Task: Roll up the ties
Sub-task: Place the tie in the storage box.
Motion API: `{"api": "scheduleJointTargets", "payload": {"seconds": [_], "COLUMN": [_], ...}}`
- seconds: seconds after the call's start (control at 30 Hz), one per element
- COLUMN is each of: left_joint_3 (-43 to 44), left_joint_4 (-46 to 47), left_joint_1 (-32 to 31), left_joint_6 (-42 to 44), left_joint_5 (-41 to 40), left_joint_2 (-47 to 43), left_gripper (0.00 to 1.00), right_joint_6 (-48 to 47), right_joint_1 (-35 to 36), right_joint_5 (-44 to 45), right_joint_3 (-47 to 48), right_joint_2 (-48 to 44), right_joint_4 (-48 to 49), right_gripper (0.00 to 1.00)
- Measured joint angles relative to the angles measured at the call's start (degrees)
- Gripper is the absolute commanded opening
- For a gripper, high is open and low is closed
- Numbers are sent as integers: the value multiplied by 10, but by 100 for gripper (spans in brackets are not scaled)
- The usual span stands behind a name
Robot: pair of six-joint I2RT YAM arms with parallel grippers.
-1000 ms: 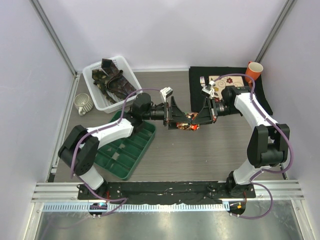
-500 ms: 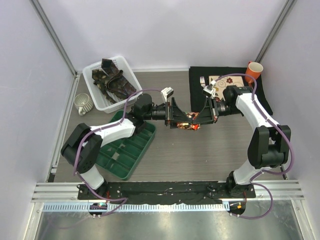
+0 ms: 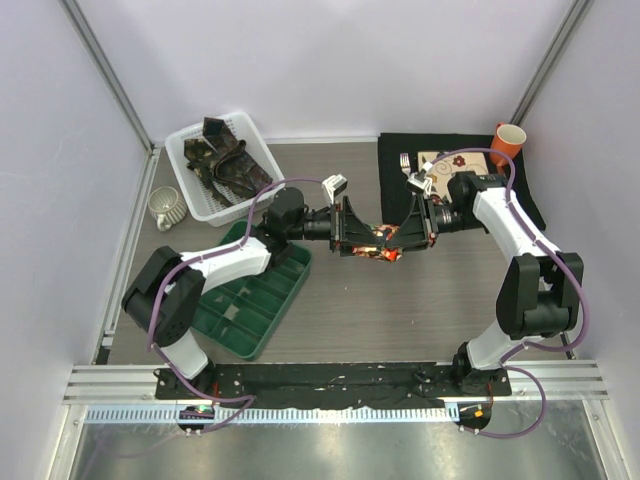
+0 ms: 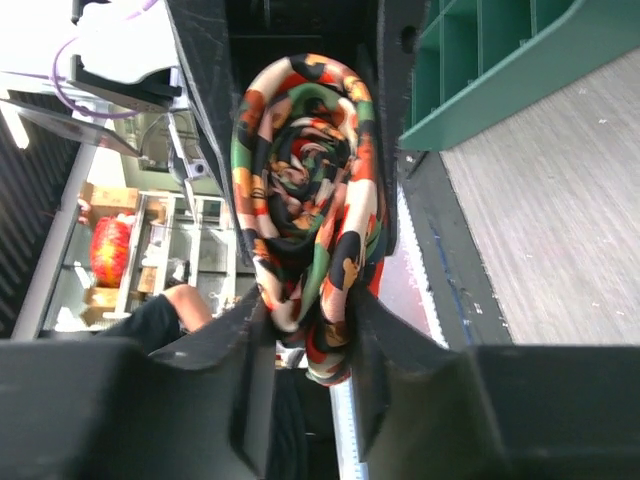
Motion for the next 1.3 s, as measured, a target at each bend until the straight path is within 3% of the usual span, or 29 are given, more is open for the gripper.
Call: {"api": "scheduleJointTargets", "payload": {"seconds": [0.13,0.3,0.5,0.77,0.93,1.1,1.3], "left_joint_3": [0,0,23,198,353,388,372], "left_joint_4": [0,-28,-202,-631,-931,-1071,-1128], "left_joint_1": [1,12,43,106,143,178,219], "left_joint_6": [7,40,186,593,869,1000,1066], "left_joint_5": [-1,-2,0,-18,-74,-123,-197], "left_joint_2": [0,-4,-46,-116,-108,-96,-93], "left_gripper": [0,0,0,0,0,0,0], "right_joint_6": [5,22,94,152,157,139,106], "right_joint_1": [-4,-19,-54,-56,-56,-55,-56], "right_joint_5": [19,61,165,350,367,364,370], "right_joint_3": [0,7,53,87,87,117,92], "right_joint_2": [0,-5,-62,-227,-253,-171,-97], "right_joint_4": [3,17,104,253,293,237,170], "right_gripper": [69,79,98,100,100,99,100]}}
